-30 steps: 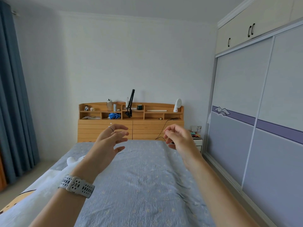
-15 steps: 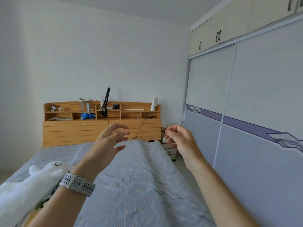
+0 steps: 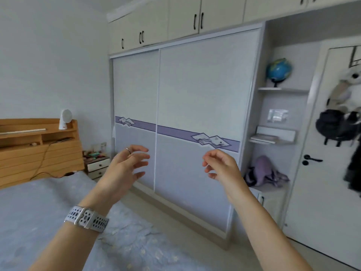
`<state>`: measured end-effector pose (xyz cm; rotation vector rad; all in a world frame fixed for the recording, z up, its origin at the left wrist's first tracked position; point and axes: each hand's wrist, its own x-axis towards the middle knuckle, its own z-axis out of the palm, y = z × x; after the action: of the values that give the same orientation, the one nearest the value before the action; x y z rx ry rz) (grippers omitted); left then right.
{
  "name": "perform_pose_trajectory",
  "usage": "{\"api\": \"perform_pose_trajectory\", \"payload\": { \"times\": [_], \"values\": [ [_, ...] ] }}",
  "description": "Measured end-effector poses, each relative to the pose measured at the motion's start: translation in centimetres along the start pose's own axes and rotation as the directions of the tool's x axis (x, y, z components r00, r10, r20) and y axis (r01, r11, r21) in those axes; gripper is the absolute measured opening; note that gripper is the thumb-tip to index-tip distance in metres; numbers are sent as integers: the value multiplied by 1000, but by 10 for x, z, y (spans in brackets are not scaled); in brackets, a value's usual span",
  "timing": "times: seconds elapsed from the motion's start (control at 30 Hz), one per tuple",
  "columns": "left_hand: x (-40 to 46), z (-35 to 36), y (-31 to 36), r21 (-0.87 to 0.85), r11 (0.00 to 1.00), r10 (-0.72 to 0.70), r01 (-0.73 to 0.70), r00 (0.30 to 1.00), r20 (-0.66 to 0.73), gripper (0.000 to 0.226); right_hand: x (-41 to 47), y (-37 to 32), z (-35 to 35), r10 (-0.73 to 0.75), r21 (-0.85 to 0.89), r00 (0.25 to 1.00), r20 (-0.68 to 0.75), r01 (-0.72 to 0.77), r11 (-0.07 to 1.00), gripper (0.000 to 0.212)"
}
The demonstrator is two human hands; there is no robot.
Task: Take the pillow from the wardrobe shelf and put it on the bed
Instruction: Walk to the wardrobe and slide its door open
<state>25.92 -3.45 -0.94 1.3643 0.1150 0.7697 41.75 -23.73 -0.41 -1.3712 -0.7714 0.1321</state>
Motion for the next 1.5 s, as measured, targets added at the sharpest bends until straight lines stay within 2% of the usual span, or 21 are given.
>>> {"api": "perform_pose_trajectory", "payload": {
  "times": [0.17, 0.37, 0.57, 0.73, 0.9, 1.03, 1.27, 1.5],
  "values": [
    [-3, 73, -30, -28, 997, -70, 78, 974, 214, 9, -48, -12, -77, 17, -53, 966, -258, -32, 998, 21],
    [6, 169, -51, -89, 985, -97, 145, 911, 402, 11, -95, -42, -161, -7, -144, 898, -440, -63, 987, 17],
    [13, 265, -76, -133, 967, -121, 218, 850, 512, 17, -119, -53, -250, -14, -203, 824, -566, -123, 971, 18],
    [23, 333, -98, -149, 954, -136, 261, 817, 561, 16, -121, -51, -313, -13, -221, 783, -622, -159, 962, 19],
    [40, 379, -127, -137, 951, -145, 276, 794, 591, 15, -108, -38, -361, -13, -228, 765, -644, -175, 958, 30],
    [65, 407, -154, -109, 952, -168, 285, 788, 592, 15, -87, -17, -394, 8, -199, 746, -666, -188, 962, 20],
    [152, 450, -219, -104, 950, -179, 296, 783, 596, 17, -16, 39, -449, 53, -185, 730, -682, -242, 952, 15],
    [262, 510, -269, -117, 932, -192, 344, 739, 645, 12, 76, 80, -517, 33, -191, 660, -750, -265, 945, 16]
  ]
}}
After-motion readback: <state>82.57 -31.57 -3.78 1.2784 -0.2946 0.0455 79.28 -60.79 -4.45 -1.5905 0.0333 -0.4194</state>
